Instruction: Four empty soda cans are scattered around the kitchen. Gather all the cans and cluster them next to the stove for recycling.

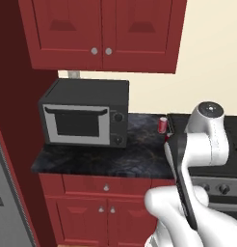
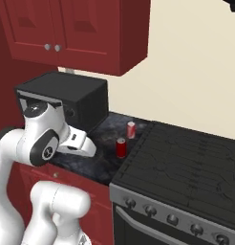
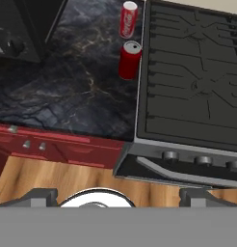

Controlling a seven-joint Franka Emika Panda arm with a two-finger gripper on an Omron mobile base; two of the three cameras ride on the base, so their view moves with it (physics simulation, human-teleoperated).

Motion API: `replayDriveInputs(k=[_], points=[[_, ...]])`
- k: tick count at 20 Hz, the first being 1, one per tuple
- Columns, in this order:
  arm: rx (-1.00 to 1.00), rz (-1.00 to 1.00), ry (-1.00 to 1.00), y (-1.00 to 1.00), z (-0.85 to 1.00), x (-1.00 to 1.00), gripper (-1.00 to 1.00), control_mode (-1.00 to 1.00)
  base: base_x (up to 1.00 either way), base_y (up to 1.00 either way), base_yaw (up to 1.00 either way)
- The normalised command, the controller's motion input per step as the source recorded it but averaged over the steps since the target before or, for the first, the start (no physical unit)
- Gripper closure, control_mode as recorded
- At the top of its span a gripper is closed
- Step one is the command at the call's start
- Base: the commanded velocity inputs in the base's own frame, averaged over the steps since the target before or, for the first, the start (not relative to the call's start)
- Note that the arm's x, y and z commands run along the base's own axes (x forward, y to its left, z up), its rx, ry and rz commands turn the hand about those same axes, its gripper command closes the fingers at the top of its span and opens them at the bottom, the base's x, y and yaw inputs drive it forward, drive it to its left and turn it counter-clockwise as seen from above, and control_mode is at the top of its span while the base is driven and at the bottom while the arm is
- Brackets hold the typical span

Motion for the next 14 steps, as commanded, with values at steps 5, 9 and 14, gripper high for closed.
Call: replayDriveInputs(k=[5,9,14], points=[[0.00,0.00,0.00,0.00,0.00,0.00,-1.00,1.00,-0.48,0.02,0.01],[0.00,0.00,0.00,0.00,0.00,0.00,-1.00,1.00,-0.41,0.00,0.10],[0.00,0.00,0.00,0.00,0.00,0.00,-1.00,1.00,-0.42,0.00,0.22]])
